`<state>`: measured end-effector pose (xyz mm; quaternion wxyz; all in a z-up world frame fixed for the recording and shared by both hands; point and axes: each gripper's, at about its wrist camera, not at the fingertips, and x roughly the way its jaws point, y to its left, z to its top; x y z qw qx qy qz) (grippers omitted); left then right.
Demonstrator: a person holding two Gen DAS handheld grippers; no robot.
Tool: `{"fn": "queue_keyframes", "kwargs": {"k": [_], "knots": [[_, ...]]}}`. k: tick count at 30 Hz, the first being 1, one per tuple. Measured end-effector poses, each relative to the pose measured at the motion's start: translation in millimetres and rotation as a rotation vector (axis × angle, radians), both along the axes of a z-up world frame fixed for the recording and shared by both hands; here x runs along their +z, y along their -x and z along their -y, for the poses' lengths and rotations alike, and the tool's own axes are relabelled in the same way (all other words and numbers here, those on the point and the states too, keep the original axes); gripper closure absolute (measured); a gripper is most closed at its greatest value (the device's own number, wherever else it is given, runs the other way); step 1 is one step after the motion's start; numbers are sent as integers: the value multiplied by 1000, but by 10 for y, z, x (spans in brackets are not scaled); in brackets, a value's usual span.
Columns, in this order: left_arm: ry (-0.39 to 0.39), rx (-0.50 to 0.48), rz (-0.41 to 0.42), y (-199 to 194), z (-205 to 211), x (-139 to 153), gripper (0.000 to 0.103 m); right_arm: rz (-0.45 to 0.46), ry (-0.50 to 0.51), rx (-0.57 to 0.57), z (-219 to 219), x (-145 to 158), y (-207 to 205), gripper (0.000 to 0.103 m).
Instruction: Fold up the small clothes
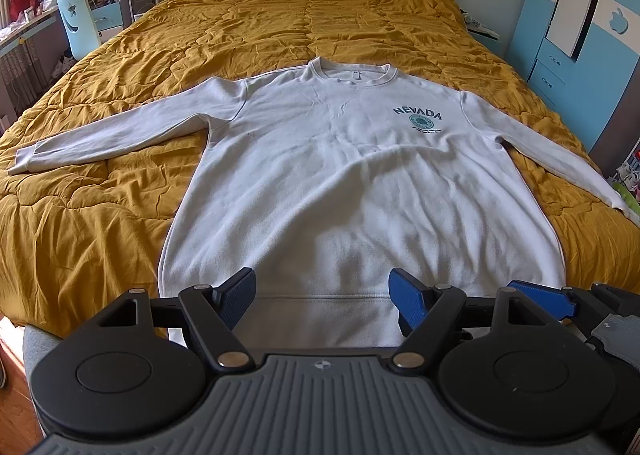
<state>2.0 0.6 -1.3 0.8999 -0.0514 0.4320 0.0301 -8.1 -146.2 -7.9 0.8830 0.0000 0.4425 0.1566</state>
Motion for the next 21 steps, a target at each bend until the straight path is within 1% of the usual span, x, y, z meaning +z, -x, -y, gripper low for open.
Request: {"fn": "queue_keyframes", "kwargs": {"k": [10, 12, 19, 21], "knots": [[7, 5, 0, -21, -81, -40, 14, 2, 11, 16, -62, -25, -38, 22], [17, 20, 1, -44, -131, -49, 14, 7, 9, 22, -90, -22, -58, 22], [61, 88, -5, -174, -490, -94, 15, 21, -1, 32, -162, -19, -217, 22], [108, 78, -4, -252, -694, -104, 15, 24, -4, 30, -180, -28, -294, 22]]}}
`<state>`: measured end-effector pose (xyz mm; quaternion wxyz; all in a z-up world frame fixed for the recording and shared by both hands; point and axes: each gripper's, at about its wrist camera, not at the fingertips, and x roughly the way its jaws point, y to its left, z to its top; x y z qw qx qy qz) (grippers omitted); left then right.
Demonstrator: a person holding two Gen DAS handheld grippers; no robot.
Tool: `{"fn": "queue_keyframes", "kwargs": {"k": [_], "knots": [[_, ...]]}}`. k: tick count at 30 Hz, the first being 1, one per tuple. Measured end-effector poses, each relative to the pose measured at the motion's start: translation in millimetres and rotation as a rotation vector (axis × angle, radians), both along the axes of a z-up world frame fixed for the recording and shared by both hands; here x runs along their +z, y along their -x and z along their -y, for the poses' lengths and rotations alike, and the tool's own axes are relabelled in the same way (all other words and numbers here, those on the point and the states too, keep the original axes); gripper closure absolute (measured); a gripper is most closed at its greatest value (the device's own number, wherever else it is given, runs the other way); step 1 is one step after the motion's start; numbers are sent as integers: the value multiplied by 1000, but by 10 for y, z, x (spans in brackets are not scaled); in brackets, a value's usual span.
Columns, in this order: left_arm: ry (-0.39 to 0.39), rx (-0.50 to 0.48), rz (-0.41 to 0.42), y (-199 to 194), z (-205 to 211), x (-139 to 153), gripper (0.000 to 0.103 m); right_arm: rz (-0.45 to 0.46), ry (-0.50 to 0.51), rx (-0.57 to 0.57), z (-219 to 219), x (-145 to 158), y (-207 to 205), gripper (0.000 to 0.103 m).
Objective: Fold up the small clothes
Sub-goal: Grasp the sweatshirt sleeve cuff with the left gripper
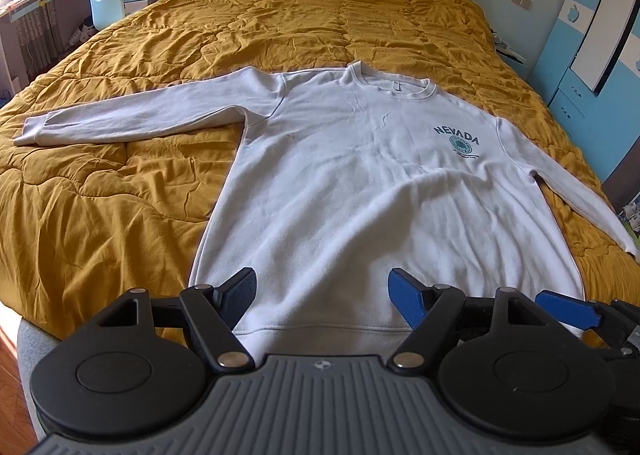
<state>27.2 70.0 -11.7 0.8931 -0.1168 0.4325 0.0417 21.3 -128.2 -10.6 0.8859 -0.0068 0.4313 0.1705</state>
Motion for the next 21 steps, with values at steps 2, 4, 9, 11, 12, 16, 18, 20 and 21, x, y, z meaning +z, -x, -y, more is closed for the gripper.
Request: {"fn": "queue_keyframes", "kwargs": {"k": [2, 4, 9, 11, 12, 16, 18, 20, 21], "knots": [[61, 4, 31, -56, -265, -1, 15, 3, 0, -5, -13, -7, -87, 22], [115, 118, 83, -87, -692, -5, 15, 10, 9, -9, -26, -17, -158, 21], [147, 419, 155, -215, -1830, -137, 16, 12, 34, -20, -53, -70, -342, 21], [152, 505, 190, -267, -2214, -238, 19, -2, 37, -28, -64, -127, -409, 21], [152, 566, 200, -313, -2456, -317, 20, -13, 42, -31, -73, -156, -440, 21], [168, 719, 249, -468, -3136, -582, 22, -37, 71, -43, -116, -262, -540, 21], [180, 759, 272, -546, -3373, -696, 22, -36, 88, -56, -133, -291, -576, 21], [186, 797, 277, -610, -3562, -796, 23, -40, 101, -68, -138, -310, -632, 21], [185, 814, 273, -640, -3635, -838, 23, -40, 104, -75, -136, -320, -654, 21]]}}
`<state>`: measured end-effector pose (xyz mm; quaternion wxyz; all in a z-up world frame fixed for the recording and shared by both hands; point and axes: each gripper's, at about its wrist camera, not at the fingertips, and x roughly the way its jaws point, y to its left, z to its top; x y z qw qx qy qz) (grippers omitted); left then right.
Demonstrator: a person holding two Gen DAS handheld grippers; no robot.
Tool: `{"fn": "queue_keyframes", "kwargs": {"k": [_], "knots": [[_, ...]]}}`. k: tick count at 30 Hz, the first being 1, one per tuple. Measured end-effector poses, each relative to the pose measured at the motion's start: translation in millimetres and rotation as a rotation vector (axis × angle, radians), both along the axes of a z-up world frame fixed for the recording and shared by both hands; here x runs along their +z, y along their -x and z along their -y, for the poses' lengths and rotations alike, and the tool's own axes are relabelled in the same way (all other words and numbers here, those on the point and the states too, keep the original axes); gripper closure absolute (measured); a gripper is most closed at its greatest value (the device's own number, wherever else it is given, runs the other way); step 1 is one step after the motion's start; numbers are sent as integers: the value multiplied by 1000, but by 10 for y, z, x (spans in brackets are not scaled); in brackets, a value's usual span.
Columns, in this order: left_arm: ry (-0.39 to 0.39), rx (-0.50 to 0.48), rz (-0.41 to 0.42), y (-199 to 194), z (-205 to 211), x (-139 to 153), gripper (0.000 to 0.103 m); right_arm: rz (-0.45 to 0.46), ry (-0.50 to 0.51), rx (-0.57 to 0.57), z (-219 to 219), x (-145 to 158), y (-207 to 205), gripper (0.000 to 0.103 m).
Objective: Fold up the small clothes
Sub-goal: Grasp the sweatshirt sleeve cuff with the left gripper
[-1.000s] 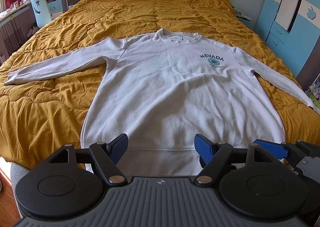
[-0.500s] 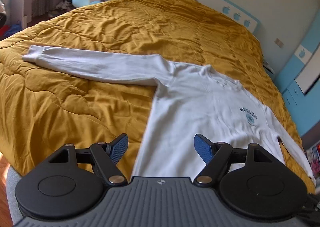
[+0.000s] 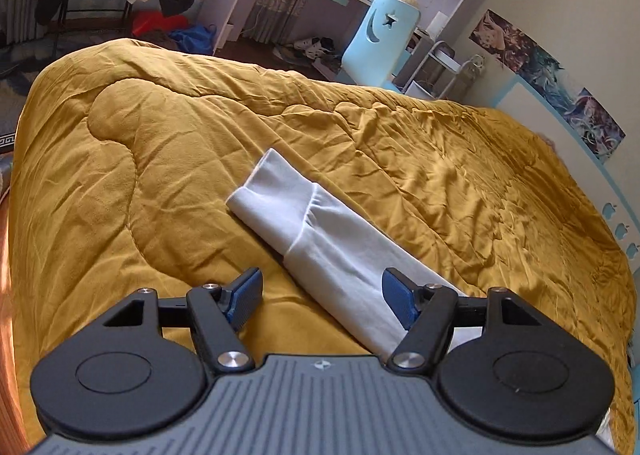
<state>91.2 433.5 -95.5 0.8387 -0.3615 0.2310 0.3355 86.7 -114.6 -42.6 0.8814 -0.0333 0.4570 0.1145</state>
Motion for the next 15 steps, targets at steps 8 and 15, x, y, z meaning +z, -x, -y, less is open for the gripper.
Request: {"fn": "queue_keyframes", "kwargs": {"k": [8, 15], "knots": [[-1, 91, 21, -116, -268, -150, 26, 10, 40, -32, -46, -123, -204, 21], [-80, 148, -28, -260, -237, -132, 95, 1, 37, -69, 2, -183, -320, 21]]}}
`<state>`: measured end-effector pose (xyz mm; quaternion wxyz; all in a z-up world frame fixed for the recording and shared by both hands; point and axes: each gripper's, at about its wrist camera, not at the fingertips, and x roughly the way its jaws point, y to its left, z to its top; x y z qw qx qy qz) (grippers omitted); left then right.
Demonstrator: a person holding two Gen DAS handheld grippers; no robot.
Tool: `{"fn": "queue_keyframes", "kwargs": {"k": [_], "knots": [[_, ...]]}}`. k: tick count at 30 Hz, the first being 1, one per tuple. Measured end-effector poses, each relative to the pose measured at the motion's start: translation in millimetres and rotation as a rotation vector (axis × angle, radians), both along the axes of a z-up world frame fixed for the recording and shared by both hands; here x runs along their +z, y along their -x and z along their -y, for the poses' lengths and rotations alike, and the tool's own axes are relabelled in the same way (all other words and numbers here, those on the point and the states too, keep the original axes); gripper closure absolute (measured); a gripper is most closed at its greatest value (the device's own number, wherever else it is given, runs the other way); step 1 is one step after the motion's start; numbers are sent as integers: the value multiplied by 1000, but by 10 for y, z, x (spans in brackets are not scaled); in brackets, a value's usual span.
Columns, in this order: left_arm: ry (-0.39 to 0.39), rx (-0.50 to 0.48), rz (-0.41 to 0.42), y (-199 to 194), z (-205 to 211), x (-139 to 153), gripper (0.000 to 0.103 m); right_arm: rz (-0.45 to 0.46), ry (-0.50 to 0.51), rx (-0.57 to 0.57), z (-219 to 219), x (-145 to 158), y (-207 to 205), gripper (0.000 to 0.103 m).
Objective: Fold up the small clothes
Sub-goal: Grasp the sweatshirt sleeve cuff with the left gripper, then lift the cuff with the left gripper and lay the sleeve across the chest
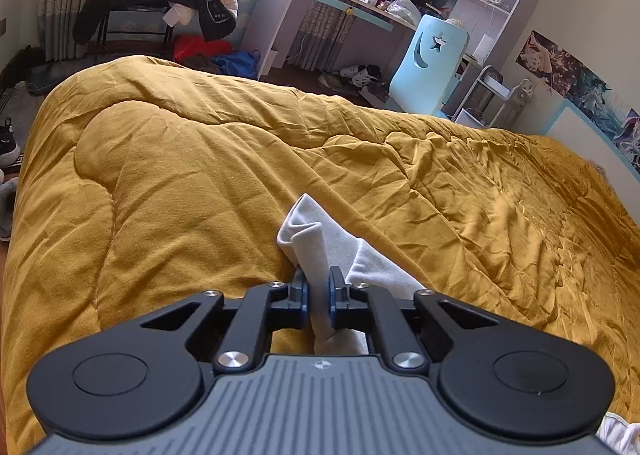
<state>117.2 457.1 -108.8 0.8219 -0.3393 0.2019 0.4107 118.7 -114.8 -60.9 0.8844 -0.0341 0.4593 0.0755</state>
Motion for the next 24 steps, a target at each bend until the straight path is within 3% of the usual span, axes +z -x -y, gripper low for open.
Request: {"fn": "queue_keyframes", "kwargs": {"k": [5, 12, 19, 24], "knots": [[-61, -21, 70, -25, 89, 196, 97, 7, 4, -21, 82, -8, -51, 21], [-248, -135, 57, -339, 617, 724, 97, -11, -46, -48, 275, -48, -116, 21], [-286, -305, 189, -823, 1514, 1292, 97, 2, -78, -63, 484, -47, -125, 21], [-321, -451, 240, -1292, 2345, 1473, 97, 23, -105, -93, 742, 13, -132, 21]]}}
